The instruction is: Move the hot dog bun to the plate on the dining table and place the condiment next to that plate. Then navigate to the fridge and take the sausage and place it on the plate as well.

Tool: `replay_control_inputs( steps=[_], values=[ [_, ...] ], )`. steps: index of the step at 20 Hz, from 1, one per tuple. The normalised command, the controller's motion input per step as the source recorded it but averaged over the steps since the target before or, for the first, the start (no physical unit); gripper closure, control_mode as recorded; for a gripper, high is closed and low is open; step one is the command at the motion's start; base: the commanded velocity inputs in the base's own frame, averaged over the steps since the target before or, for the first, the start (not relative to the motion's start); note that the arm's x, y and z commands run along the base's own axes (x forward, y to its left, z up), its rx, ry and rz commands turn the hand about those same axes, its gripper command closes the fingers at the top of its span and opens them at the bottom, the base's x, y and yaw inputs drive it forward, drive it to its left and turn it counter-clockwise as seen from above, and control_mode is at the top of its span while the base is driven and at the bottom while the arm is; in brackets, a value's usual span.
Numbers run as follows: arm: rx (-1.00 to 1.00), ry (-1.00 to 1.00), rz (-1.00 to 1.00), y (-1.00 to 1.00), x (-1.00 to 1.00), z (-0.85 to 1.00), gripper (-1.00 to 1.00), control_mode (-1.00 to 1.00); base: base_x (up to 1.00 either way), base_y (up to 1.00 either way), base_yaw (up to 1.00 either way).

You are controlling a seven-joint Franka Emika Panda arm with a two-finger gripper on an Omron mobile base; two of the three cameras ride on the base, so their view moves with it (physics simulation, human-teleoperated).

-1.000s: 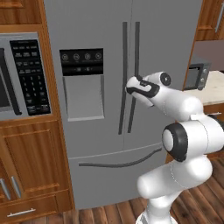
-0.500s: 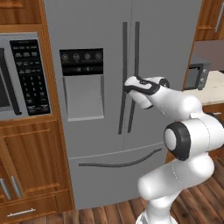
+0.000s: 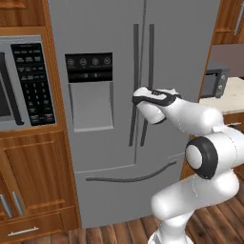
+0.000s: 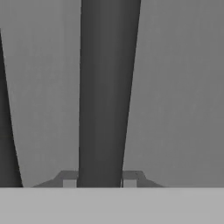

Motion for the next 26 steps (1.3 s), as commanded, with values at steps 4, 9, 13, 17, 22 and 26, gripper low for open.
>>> replay_control_inputs(
  steps=[4,9,13,17,22,26],
  values=[
    [0.0,-0.04,-0.1,-0.58,-0.86,0.0,1.0,-1.0,0.0,0.0,0.0],
    [0.03,-0.02,-0.06,-0.82,-1.0,0.04,1.0,-1.0,0.0,0.0,0.0],
    [0.07,0.0,-0.02,-1.0,-1.0,0.07,1.0,-1.0,0.0,0.0,0.0],
    [0.09,0.0,0.0,-1.0,-1.0,0.07,1.0,-1.0,0.0,0.0,0.0],
    [0.09,0.0,0.0,-1.0,-1.0,0.09,1.0,-1.0,0.0,0.0,0.0],
    [0.07,0.0,0.0,-1.0,-1.0,0.03,-1.0,-1.0,0.0,0.0,0.0]
  ],
)
